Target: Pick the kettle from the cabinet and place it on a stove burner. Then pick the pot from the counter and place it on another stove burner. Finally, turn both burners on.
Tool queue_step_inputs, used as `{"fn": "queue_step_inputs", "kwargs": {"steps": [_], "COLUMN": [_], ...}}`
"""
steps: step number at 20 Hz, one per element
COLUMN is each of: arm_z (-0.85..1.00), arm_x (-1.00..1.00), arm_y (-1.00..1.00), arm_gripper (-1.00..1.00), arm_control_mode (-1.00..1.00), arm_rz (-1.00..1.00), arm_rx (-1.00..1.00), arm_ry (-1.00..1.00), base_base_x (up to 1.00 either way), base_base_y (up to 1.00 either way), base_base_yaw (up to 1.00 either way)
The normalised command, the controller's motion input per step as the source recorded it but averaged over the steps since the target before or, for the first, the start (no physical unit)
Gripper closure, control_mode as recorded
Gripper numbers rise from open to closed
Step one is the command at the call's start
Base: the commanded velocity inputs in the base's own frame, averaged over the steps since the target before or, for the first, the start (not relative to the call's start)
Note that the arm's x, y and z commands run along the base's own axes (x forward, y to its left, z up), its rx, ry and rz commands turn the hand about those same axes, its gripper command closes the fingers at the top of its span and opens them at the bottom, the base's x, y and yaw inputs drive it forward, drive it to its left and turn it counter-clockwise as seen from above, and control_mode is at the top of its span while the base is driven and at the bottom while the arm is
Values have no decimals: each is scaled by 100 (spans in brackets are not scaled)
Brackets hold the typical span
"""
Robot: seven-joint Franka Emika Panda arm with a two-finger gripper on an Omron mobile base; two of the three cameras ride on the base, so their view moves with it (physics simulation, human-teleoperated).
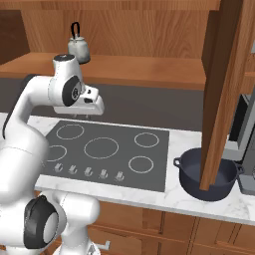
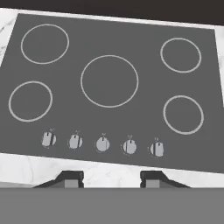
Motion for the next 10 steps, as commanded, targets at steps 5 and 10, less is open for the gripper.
{"fn": "queue_step_inputs", "kwargs": {"steps": [5, 10], "arm_z": [0, 0], "arm_x": [0, -2], "arm_y": [0, 0], "arm_gripper": [-100, -100], "arm_control_mode": [-100, -100], "arm_rz": [0, 0], "arm_rx": [0, 0], "arm_ry": [-5, -12], "base_base_x": [0, 0], "base_base_y": [0, 0], "base_base_yaw": [0, 0]}}
